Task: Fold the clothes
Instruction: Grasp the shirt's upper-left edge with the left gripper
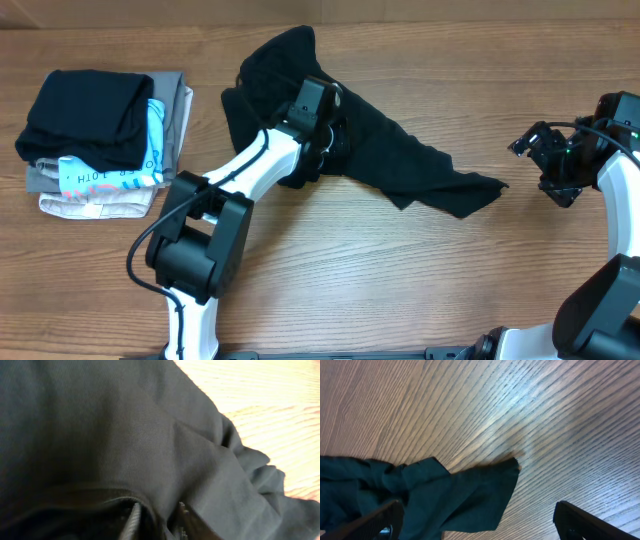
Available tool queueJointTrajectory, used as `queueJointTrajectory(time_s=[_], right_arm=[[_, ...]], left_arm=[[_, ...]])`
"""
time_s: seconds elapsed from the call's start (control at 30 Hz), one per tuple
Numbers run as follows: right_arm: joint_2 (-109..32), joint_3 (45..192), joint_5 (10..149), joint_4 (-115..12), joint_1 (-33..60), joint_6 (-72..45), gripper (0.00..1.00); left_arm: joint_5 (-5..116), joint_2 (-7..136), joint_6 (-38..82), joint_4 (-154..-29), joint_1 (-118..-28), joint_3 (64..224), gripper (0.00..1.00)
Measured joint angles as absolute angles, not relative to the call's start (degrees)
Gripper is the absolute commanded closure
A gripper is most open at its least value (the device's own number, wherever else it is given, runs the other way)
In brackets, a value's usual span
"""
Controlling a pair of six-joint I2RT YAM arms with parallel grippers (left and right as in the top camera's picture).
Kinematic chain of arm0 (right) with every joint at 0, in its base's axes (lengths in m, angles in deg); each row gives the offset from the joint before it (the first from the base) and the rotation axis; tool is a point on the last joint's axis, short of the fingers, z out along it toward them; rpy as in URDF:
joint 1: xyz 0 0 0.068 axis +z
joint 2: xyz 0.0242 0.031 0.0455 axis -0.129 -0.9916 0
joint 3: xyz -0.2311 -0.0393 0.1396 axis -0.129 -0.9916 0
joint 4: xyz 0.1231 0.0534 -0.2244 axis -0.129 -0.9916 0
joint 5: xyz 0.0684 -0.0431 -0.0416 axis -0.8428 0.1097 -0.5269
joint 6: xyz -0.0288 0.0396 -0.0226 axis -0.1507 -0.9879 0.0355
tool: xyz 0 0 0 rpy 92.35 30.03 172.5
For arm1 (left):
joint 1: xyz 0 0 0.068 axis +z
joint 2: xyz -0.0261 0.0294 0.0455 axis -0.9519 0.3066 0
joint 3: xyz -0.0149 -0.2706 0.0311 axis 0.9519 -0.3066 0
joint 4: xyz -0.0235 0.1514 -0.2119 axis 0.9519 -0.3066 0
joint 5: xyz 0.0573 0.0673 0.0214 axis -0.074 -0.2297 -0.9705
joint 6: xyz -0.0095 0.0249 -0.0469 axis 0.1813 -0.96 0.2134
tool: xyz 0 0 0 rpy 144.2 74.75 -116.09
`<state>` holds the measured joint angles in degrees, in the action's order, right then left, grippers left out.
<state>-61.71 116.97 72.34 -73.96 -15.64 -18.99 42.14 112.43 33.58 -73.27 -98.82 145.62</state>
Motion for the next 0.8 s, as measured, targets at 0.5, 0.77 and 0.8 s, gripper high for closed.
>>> queueJointTrajectory(time_s=[0.5,0.77,0.8], right_arm=[[-61.71,116.97,72.34,-73.94,-15.64,-18.99,0.00],[-61.71,116.97,72.34,-73.96,-15.64,-18.97,0.00],[-61.71,116.97,72.34,-73.92,-15.64,-18.99,0.00]], left_arm=[[35.34,100.56,31.15,-87.47,-94.08,149.22,0.05],[31.91,98.40,35.28,-96.19,-91.33,150.30,0.22],[31.78,98.73,35.57,-96.41,-91.22,150.30,0.30]])
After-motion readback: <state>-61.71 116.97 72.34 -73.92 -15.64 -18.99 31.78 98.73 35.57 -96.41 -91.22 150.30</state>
